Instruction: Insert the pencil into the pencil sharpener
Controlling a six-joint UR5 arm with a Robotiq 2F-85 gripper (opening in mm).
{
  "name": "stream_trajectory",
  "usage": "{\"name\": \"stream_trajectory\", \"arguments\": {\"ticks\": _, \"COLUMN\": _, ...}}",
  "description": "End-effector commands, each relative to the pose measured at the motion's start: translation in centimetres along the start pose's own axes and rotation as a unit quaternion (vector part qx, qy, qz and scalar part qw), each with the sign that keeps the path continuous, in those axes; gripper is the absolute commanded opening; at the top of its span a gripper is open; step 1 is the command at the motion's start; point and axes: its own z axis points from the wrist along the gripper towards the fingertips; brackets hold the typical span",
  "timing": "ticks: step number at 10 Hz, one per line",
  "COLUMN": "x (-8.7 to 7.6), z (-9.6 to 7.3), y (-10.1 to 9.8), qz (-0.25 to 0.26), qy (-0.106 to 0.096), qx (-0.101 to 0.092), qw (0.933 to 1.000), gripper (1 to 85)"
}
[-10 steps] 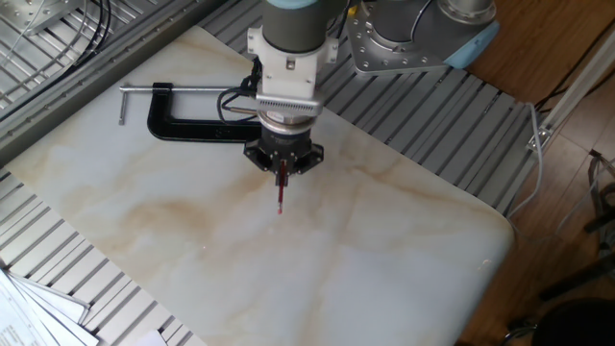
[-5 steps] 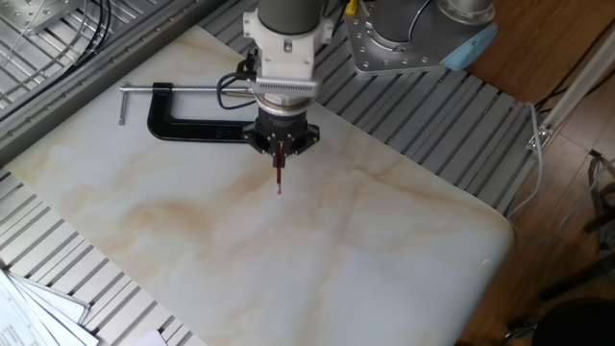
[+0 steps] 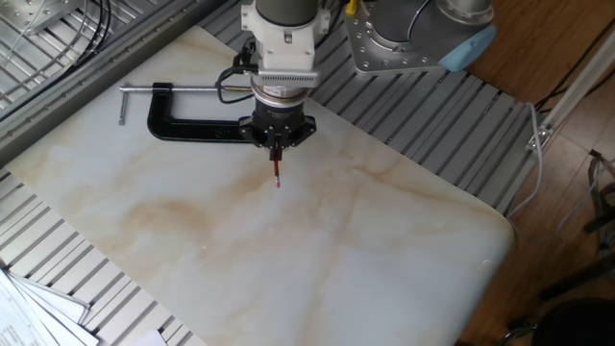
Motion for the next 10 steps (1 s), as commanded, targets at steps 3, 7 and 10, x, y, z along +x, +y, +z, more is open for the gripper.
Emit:
{"name": "stream_trajectory", "arguments": {"ticks": 3, "x": 0.4, "z": -0.3, "y": -1.2, "qz": -0.029, "qy": -0.002, "qx": 0.016, "qw": 0.9994, "gripper": 1.7}}
{"name": "stream_trajectory", "arguments": {"ticks": 7, "x": 0.6, "z": 0.1, "y": -1.0, "qz": -0.03, "qy": -0.009, "qx": 0.008, "qw": 0.9995, "gripper": 1.7}}
{"name": "stream_trajectory", "arguments": {"ticks": 10, "x": 1.5, "z": 1.0, "y": -1.1, "qz": -0.033, "qy": -0.01, "qx": 0.008, "qw": 0.9994, "gripper": 1.7}}
